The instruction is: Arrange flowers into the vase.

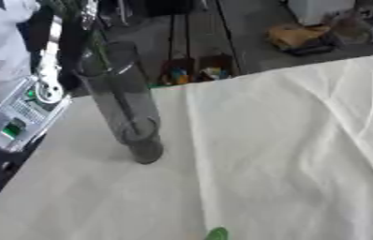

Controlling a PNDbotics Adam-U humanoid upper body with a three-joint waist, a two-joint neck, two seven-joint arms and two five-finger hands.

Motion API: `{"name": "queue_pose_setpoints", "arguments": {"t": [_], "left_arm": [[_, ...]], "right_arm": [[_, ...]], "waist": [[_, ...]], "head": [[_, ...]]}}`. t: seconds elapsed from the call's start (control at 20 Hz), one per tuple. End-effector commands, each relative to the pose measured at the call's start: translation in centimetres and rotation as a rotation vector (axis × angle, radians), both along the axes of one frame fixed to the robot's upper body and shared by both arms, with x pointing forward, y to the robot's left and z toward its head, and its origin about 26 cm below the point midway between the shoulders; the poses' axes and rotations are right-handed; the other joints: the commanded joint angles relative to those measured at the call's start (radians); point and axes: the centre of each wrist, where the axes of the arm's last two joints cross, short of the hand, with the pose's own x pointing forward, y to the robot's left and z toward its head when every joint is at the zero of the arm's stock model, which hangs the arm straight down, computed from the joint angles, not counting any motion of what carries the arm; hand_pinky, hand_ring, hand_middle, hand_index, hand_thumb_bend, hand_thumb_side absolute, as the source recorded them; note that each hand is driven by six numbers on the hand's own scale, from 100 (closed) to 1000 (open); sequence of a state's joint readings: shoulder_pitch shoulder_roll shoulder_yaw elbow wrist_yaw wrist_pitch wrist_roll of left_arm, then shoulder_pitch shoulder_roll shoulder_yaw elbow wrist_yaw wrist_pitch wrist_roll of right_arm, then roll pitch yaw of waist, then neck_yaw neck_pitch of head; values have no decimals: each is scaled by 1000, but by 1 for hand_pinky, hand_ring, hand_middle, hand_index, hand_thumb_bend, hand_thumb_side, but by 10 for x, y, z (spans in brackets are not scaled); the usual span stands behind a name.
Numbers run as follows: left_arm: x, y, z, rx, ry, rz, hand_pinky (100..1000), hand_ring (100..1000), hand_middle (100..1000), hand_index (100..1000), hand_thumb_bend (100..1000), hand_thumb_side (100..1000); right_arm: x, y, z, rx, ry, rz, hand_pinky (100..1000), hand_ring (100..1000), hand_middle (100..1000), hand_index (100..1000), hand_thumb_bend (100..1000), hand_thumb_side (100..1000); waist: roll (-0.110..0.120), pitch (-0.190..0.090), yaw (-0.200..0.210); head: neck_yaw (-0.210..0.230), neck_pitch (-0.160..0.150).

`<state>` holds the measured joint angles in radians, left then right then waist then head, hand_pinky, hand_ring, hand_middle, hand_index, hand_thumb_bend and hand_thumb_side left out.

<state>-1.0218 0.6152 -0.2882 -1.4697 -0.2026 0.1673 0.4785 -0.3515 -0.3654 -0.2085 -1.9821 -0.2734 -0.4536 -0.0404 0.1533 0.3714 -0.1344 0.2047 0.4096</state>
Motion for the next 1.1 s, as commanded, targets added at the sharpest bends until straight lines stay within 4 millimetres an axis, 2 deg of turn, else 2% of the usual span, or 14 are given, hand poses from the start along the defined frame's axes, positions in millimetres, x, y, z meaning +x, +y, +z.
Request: {"name": "queue_pose_setpoints", "arguments": {"t": [0.05,1.1], "left_arm": [[-4,2,9,5,-38,-4,742,851,835,877,100,1000],[-3,4,3,89,26,-1,759,874,855,899,100,1000]], "right_arm": [[-3,0,9,-23,-33,-11,784,861,500,825,100,1000],[-3,-1,9,-23,-31,-12,786,862,499,825,100,1000]], "waist": [[-9,-16,2],[-7,-16,3]], "head": [[0,-13],[1,-15]]}}
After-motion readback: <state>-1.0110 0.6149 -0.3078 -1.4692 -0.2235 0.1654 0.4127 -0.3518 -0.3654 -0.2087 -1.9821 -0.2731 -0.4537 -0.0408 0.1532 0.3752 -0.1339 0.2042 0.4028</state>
